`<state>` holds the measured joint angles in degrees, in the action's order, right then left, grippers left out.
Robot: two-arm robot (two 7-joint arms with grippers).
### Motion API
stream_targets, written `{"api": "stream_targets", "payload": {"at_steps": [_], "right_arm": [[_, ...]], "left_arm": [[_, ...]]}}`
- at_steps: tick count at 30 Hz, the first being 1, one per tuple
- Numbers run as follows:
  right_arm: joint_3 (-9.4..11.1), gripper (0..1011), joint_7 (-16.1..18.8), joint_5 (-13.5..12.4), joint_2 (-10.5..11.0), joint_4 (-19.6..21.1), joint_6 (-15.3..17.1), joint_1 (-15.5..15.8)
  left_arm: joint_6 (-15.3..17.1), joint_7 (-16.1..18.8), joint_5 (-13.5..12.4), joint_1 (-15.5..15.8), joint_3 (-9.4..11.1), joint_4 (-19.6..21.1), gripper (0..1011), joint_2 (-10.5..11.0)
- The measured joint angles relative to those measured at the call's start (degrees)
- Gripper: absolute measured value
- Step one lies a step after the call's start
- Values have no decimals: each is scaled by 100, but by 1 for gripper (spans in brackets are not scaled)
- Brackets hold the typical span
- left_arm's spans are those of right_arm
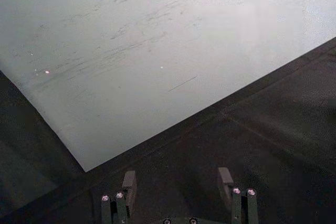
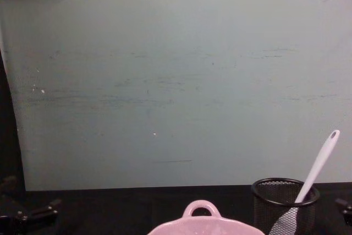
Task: Use the one hand to pick up the spoon and stir the clear water in the bowl.
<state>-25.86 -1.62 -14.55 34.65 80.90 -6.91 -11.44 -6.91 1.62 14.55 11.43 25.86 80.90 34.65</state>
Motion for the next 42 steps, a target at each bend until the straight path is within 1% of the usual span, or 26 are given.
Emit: {"api": "stream_targets", "payload": {"at_steps": [12,16,18,20,22,23,24,25,27,30,31,34,35,36,37,40,41,42], "right_arm": [[7,1002,2,11,0,12,-1,8],[53,1002,7,67,20,166,-16,90],[120,1003,9,90,49,371,-5,192],[163,1003,10,86,68,487,12,252],[247,1003,28,29,82,661,23,356],[308,1003,55,-53,82,766,21,425],[347,1003,82,-111,79,815,12,464],[347,1003,82,-111,79,815,12,464],[510,1003,231,-434,25,968,-69,611],[635,1003,386,-752,-48,1047,-131,705],[734,1003,484,-984,-122,1085,-146,756],[869,1002,652,-1374,-241,1127,-136,806],[954,1003,752,-1615,-319,1143,-93,821],[996,1002,806,-1755,-366,1151,-56,826],[1078,1003,892,-2008,-455,1163,38,828],[1182,1003,965,-2324,-579,1177,228,818],[1234,1002,986,-2478,-652,1178,366,785],[1259,1002,992,-2555,-688,1176,443,763]], "left_arm": [[0,0,0,0,0,0,1011,0],[0,0,0,0,0,0,1011,0],[0,0,0,0,0,0,1011,0],[0,0,0,0,0,0,1011,0],[0,0,0,0,0,0,1011,0],[0,0,0,0,0,0,1011,0],[0,0,0,0,0,0,1011,0],[0,0,0,0,0,0,1011,0],[0,0,0,0,0,0,1011,0],[0,0,0,0,0,0,1011,0],[0,0,0,0,0,0,1011,0],[0,0,0,0,0,0,1011,0],[0,0,0,0,0,0,1011,0],[0,0,0,0,0,0,1011,0],[0,0,0,0,0,0,1011,0],[0,0,0,0,0,0,1011,0],[0,0,0,0,0,0,1011,0],[0,0,0,0,0,0,1011,0]]}}
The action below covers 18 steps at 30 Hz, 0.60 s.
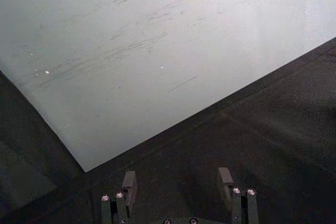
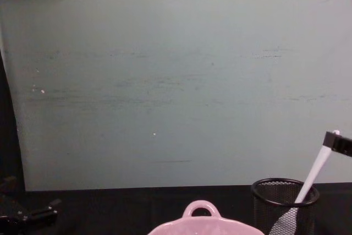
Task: Use the one hand to pick up the spoon and stir the clear water in the bowl.
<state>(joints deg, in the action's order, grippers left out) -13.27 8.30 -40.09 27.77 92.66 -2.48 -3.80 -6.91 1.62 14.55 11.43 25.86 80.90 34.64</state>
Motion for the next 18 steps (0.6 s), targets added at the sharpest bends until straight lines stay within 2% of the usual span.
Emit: {"api": "stream_targets", "payload": {"at_steps": [9,14,18], "right_arm": [[266,1003,-48,-613,-416,-212,700,-228],[357,1003,-71,-848,-565,-312,925,-334],[366,1002,-90,-944,-606,-359,1000,-398]], "left_arm": [[0,0,0,0,0,0,1011,0],[0,0,0,0,0,0,1011,0],[0,0,0,0,0,0,1011,0]]}}
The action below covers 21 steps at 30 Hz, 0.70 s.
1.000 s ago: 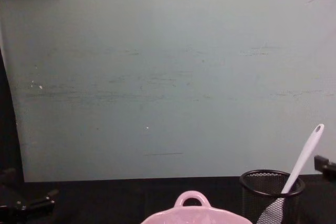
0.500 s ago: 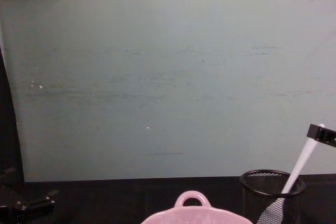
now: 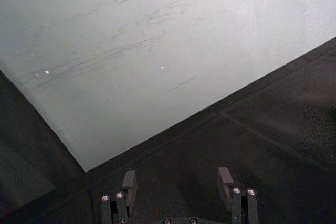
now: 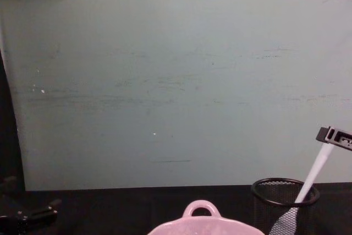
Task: Use the one hand to pick up the spoon and stir the clear water in the bowl.
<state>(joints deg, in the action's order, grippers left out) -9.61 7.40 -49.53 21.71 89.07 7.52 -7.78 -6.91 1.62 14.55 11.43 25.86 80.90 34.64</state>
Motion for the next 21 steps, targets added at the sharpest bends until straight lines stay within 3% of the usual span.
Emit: {"api": "stream_targets", "payload": {"at_steps": [21], "right_arm": [[-175,1002,-34,-329,-30,-404,164,-444]], "left_arm": [[0,0,0,0,0,0,1011,0]]}}
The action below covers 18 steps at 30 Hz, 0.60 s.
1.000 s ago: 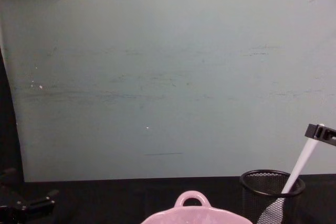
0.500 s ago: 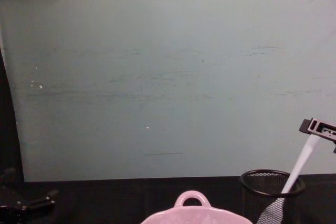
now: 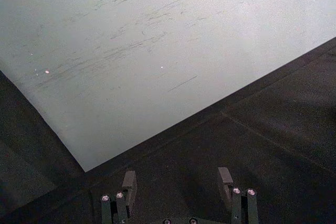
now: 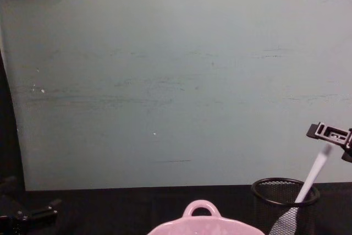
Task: Use the one hand to pick up the spoon and stir the clear water in the bowl.
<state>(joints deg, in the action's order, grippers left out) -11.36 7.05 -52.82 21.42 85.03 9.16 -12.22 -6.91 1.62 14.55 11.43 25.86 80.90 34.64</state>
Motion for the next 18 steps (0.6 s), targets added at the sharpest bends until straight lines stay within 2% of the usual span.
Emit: {"api": "stream_targets", "payload": {"at_steps": [8,18], "right_arm": [[-85,1003,6,-28,-1,-154,-2,-126],[-80,980,7,-29,-2,-143,-2,-119]], "left_arm": [[0,0,0,0,0,0,1011,1],[0,0,0,0,0,0,1011,0]]}}
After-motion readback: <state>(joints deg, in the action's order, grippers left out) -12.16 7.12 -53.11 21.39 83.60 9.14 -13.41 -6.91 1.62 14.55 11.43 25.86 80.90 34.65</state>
